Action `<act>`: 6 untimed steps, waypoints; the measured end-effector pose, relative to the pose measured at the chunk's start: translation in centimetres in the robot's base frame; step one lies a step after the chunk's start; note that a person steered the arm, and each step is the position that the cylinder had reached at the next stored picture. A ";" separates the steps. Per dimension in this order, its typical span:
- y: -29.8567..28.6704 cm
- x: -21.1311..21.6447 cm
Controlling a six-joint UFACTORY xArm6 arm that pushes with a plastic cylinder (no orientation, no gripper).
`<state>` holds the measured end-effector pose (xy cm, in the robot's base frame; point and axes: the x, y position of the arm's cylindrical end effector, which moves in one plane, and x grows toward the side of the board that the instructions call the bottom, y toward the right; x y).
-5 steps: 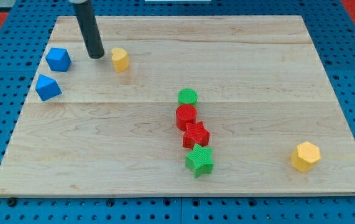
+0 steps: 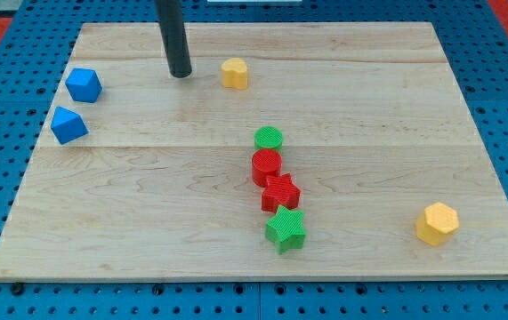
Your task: Move the heart to the top right of the green circle
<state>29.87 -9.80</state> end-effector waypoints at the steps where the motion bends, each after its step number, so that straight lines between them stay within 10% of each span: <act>1: 8.4 2.2; 2: 16.8 6.7; 4: 9.4 3.6; 6: 18.9 1.9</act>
